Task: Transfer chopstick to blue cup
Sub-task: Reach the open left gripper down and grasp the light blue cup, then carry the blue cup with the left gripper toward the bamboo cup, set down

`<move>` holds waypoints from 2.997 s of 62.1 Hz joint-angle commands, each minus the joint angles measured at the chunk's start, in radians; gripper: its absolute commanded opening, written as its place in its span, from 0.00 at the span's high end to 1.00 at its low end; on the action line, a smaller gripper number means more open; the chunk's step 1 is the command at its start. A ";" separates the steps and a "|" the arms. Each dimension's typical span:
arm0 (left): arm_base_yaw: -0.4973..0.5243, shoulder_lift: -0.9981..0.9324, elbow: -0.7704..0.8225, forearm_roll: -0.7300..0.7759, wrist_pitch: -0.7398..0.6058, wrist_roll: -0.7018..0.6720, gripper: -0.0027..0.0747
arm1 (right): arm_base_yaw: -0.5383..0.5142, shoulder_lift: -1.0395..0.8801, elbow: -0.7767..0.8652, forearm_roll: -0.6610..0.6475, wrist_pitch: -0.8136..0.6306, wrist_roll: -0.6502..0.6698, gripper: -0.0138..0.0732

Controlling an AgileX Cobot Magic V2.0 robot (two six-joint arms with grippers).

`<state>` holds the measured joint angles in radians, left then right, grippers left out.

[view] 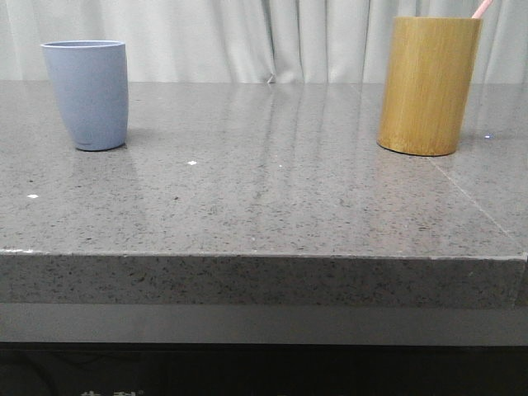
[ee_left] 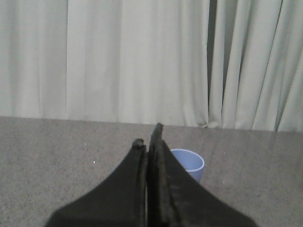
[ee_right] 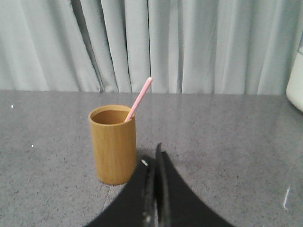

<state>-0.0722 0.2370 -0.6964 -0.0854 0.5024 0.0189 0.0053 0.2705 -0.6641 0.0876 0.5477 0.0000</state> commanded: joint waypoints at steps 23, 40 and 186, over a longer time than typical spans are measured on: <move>0.001 0.301 -0.104 -0.008 0.004 -0.003 0.99 | 0.002 0.282 -0.119 -0.012 0.107 0.000 0.92; 0.001 0.404 -0.104 -0.008 0.019 -0.003 0.99 | 0.002 0.345 -0.119 -0.008 0.165 -0.087 0.78; -0.306 1.607 -1.307 0.017 0.678 0.048 0.99 | 0.002 0.345 -0.119 0.034 0.165 -0.121 0.13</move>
<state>-0.3222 1.8789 -1.9393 -0.0497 1.2078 0.0667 0.0053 0.6072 -0.7554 0.1132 0.7787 -0.1121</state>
